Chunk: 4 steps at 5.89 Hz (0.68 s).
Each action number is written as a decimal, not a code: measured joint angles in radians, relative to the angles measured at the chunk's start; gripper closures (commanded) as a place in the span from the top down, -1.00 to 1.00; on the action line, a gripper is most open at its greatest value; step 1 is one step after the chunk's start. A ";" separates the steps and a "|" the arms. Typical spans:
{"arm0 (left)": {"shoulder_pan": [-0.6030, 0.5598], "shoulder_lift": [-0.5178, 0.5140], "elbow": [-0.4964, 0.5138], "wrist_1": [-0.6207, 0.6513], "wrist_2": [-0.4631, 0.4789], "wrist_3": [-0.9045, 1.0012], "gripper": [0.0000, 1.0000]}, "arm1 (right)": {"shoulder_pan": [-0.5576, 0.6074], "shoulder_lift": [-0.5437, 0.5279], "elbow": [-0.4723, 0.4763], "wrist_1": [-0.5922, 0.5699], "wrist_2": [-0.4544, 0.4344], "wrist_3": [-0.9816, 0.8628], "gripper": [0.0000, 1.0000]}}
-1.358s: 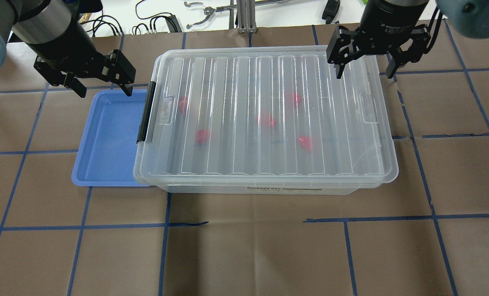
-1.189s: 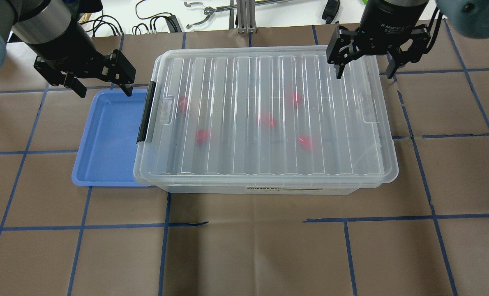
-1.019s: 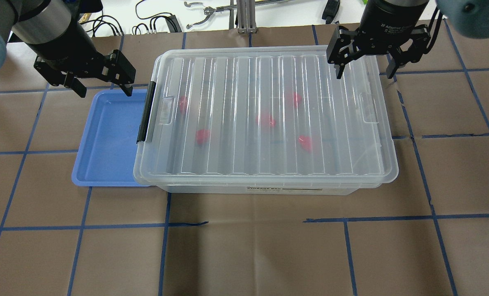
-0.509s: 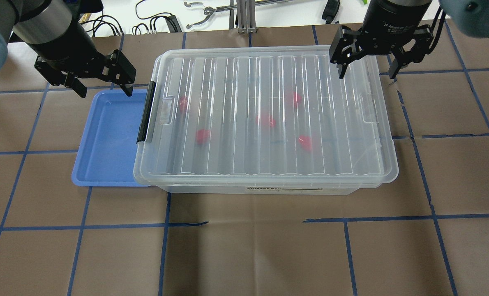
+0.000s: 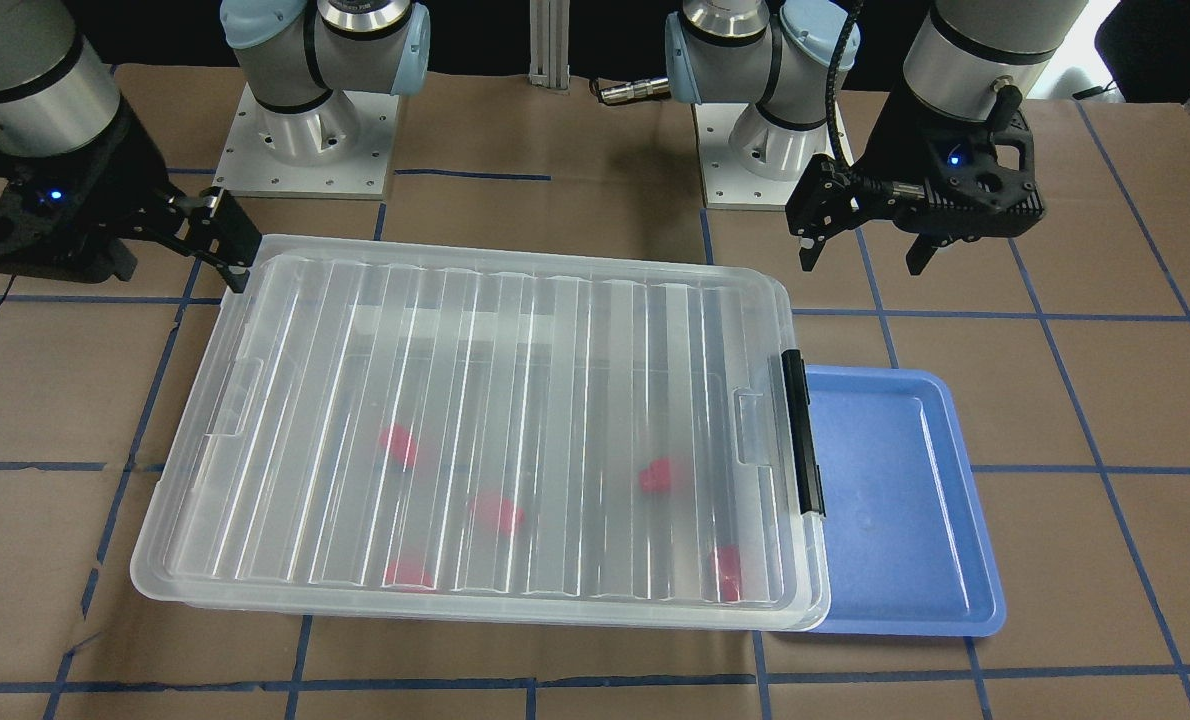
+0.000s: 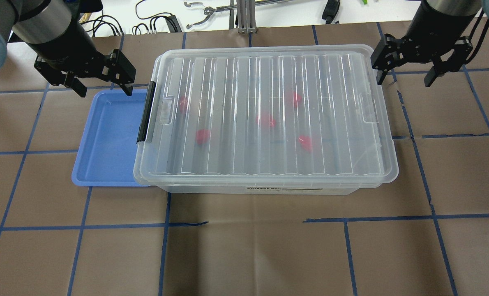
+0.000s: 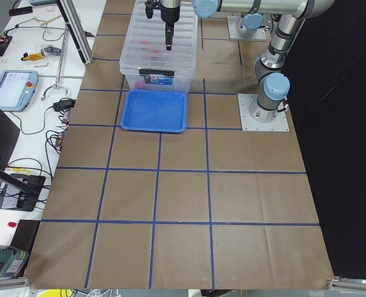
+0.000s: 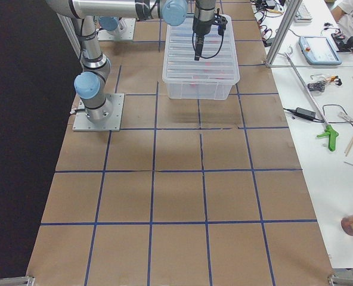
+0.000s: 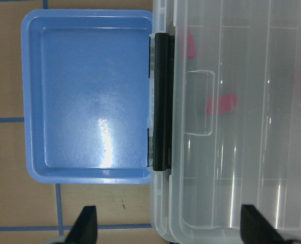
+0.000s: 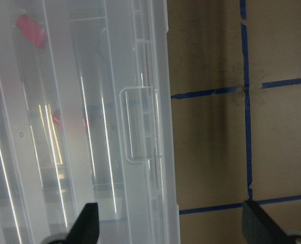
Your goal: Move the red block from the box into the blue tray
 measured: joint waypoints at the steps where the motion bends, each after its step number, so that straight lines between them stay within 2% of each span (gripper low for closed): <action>1: 0.000 -0.001 0.000 0.000 0.000 0.000 0.96 | -0.013 0.008 0.061 -0.077 -0.001 -0.009 1.00; 4: 0.000 -0.001 0.000 0.000 0.000 -0.001 0.96 | -0.028 0.012 0.227 -0.269 -0.011 -0.084 1.00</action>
